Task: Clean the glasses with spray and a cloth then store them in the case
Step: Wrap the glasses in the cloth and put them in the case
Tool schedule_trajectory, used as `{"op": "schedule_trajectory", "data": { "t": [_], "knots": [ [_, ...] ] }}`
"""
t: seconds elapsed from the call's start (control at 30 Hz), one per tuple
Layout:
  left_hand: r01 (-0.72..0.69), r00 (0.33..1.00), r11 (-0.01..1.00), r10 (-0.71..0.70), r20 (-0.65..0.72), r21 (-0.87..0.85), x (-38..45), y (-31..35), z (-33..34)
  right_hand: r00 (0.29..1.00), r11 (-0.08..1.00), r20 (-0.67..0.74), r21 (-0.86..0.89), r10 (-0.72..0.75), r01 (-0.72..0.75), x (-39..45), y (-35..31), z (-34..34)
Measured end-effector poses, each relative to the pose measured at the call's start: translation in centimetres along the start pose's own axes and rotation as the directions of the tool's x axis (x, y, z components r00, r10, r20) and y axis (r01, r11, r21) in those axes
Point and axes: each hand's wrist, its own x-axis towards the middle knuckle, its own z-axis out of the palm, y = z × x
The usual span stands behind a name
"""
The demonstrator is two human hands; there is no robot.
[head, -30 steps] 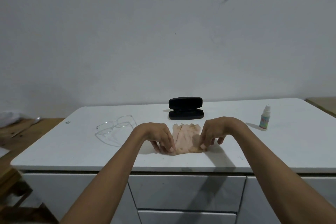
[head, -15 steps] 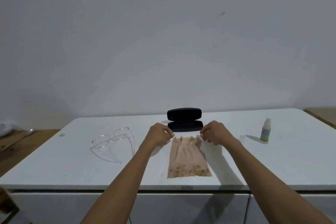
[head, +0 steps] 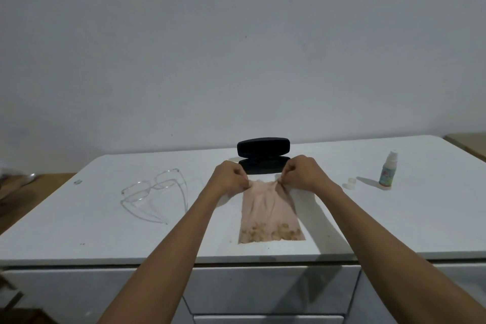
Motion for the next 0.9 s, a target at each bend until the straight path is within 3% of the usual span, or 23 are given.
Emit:
{"op": "schedule_trajectory", "data": {
  "t": [0.13, 0.47, 0.57, 0.7, 0.83, 0.9],
  "knots": [
    [0.010, 1.000, 0.998, -0.010, -0.007, -0.066, -0.3, -0.2, -0.3, 1.000, 0.984, -0.003, 0.177, -0.019, 0.019, 0.0, 0.1, -0.5],
    [0.017, 0.999, 0.999, -0.019, -0.035, -0.036, 0.2, -0.7, 0.1, 0.999, 0.970, -0.038, 0.245, 0.012, -0.002, 0.2, 1.4, 0.2],
    [0.025, 0.998, 0.999, -0.023, -0.054, 0.043, 0.6, -0.8, 0.0, 0.998, 0.975, -0.065, 0.223, 0.010, 0.004, 0.5, 1.4, 0.3],
    [0.030, 0.996, 0.982, -0.013, -0.092, 0.185, 0.2, -0.2, 0.3, 0.993, 0.999, -0.111, -0.006, 0.043, -0.044, 0.6, 1.1, 0.6],
    [0.001, 0.969, 0.977, 0.051, -0.240, 0.213, -0.6, -0.2, 0.8, 0.984, 0.998, -0.170, -0.035, -0.060, 0.055, 0.0, 0.5, 0.5],
    [-0.100, 0.973, 0.979, 0.133, -0.190, 0.178, -0.9, -0.4, 1.0, 0.987, 0.993, -0.107, -0.021, -0.122, 0.120, -0.2, 0.3, 0.4]
  ]
}}
